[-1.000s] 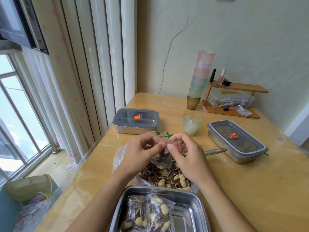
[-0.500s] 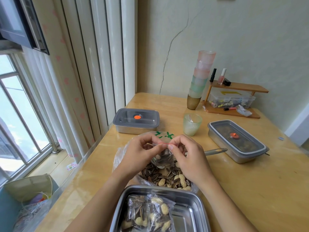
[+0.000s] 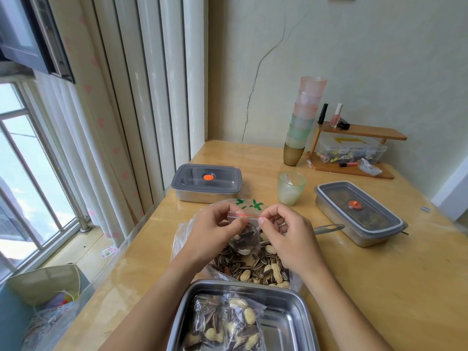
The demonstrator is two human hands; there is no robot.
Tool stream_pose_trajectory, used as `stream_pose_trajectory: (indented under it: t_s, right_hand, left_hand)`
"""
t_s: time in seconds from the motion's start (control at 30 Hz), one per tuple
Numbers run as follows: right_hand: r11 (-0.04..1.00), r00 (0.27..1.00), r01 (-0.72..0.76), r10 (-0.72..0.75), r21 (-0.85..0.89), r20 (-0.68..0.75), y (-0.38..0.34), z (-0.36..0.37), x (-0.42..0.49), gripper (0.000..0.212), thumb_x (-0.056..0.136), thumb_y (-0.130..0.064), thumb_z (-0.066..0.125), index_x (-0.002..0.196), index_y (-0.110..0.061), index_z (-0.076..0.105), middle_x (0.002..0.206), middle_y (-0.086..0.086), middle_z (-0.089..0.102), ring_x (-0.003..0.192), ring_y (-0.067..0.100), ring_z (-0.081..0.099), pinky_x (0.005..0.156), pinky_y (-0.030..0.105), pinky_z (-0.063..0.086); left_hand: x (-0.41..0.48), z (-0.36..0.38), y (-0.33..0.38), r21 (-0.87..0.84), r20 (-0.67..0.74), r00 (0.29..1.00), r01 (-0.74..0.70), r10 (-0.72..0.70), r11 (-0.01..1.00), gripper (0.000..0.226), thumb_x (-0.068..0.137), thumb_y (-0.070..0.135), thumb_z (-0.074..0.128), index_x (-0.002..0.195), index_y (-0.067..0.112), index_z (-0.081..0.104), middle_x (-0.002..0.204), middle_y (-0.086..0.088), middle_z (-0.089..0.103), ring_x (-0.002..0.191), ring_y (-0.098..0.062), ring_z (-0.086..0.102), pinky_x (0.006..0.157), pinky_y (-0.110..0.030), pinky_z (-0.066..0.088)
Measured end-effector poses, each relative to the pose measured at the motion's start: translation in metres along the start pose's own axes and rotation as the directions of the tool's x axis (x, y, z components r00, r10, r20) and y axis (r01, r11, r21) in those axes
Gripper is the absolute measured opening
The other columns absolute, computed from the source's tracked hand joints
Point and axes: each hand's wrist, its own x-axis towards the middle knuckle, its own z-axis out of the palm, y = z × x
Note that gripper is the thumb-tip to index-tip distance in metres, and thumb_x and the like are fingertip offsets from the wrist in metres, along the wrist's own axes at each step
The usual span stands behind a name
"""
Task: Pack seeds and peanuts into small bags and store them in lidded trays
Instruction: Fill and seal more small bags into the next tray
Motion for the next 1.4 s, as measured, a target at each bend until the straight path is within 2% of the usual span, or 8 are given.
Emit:
stream_pose_trajectory:
  t_s: [0.27, 0.43, 0.83, 0.97, 1.07, 1.17, 1.3, 1.4]
  right_hand:
    - [0.994, 0.999, 0.03, -0.033, -0.11, -0.028, 0.003, 0.0, 0.001, 0.014, 0.095, -0.013, 0.07, 0.082, -0.019, 0.067, 0.072, -0.007, 0.061, 0.065, 0.012, 0.053, 0.059, 0.017, 0.04]
    - [1.0, 1.0, 0.013, -0.013, -0.009, 0.0, 0.001, -0.002, 0.002, 0.013, 0.094, -0.013, 0.07, 0.084, -0.021, 0.067, 0.076, -0.004, 0.065, 0.07, 0.016, 0.058, 0.063, 0.026, 0.048]
    - [0.998, 0.996, 0.066, -0.065, -0.016, 0.057, 0.001, -0.005, 0.003, 0.021, 0.093, -0.013, 0.073, 0.076, -0.019, 0.063, 0.078, -0.004, 0.062, 0.075, 0.018, 0.059, 0.068, 0.033, 0.047]
    - [0.998, 0.998, 0.055, -0.056, 0.038, 0.032, 0.001, -0.004, 0.004, 0.018, 0.096, -0.016, 0.07, 0.08, -0.021, 0.065, 0.081, -0.005, 0.064, 0.078, 0.017, 0.061, 0.071, 0.036, 0.05]
    - [0.991, 1.0, -0.026, 0.027, 0.135, -0.002, 0.003, -0.003, 0.003, 0.012, 0.096, -0.028, 0.067, 0.085, -0.023, 0.067, 0.084, -0.003, 0.069, 0.081, 0.018, 0.066, 0.072, 0.047, 0.056]
    - [0.985, 0.993, -0.085, 0.096, 0.147, -0.068, 0.008, -0.003, 0.004, 0.011, 0.099, -0.025, 0.069, 0.088, -0.025, 0.069, 0.087, -0.004, 0.073, 0.085, 0.017, 0.069, 0.08, 0.051, 0.058]
    - [0.99, 0.988, -0.101, 0.112, 0.098, -0.11, 0.012, 0.001, 0.004, 0.009, 0.097, -0.022, 0.071, 0.096, -0.029, 0.066, 0.078, -0.009, 0.07, 0.077, 0.014, 0.067, 0.078, 0.048, 0.056]
    - [0.997, 0.988, -0.047, 0.056, 0.059, -0.146, 0.009, 0.002, 0.002, 0.026, 0.096, -0.017, 0.071, 0.109, -0.029, 0.052, 0.07, -0.005, 0.062, 0.061, 0.01, 0.057, 0.064, 0.033, 0.047]
  left_hand:
    - [0.003, -0.002, -0.004, -0.023, -0.048, 0.999, -0.005, 0.004, 1.0, 0.013, 0.083, 0.011, 0.082, 0.081, 0.002, 0.074, 0.081, -0.015, 0.076, 0.07, -0.022, 0.07, 0.07, -0.033, 0.058]
    - [0.003, -0.001, -0.002, -0.079, -0.041, 0.999, -0.004, 0.001, 0.997, 0.01, 0.078, 0.016, 0.084, 0.077, 0.01, 0.077, 0.079, -0.016, 0.076, 0.07, -0.023, 0.068, 0.069, -0.032, 0.057]
    - [0.0, 0.0, 0.002, -0.073, -0.019, 1.0, 0.001, -0.003, 0.997, 0.013, 0.084, 0.011, 0.082, 0.087, -0.001, 0.077, 0.085, -0.019, 0.076, 0.077, -0.03, 0.07, 0.078, -0.048, 0.058]
    - [-0.002, 0.001, 0.008, -0.09, 0.061, 0.998, -0.016, 0.021, 0.996, 0.017, 0.088, 0.012, 0.078, 0.103, 0.004, 0.073, 0.093, -0.016, 0.076, 0.081, -0.026, 0.07, 0.076, -0.043, 0.059]
    - [-0.002, 0.002, 0.007, -0.091, 0.108, 0.994, -0.011, 0.021, 0.996, 0.044, 0.086, 0.01, 0.081, 0.126, 0.016, 0.064, 0.107, -0.015, 0.07, 0.092, -0.027, 0.069, 0.084, -0.048, 0.062]
    - [-0.002, 0.002, 0.003, -0.106, 0.14, 0.99, -0.01, 0.025, 0.994, 0.065, 0.085, 0.002, 0.081, 0.135, 0.023, 0.047, 0.099, -0.005, 0.061, 0.092, -0.022, 0.064, 0.087, -0.041, 0.06]
    - [-0.003, 0.002, 0.003, -0.036, 0.214, 0.974, -0.063, 0.069, 0.997, 0.04, 0.087, 0.001, 0.079, 0.119, 0.009, 0.056, 0.105, -0.011, 0.061, 0.094, -0.024, 0.062, 0.089, -0.051, 0.056]
    - [-0.002, 0.003, 0.001, -0.049, 0.185, 0.981, -0.057, 0.065, 0.997, 0.029, 0.086, 0.002, 0.08, 0.111, 0.007, 0.066, 0.112, -0.018, 0.062, 0.099, -0.027, 0.061, 0.094, -0.06, 0.052]
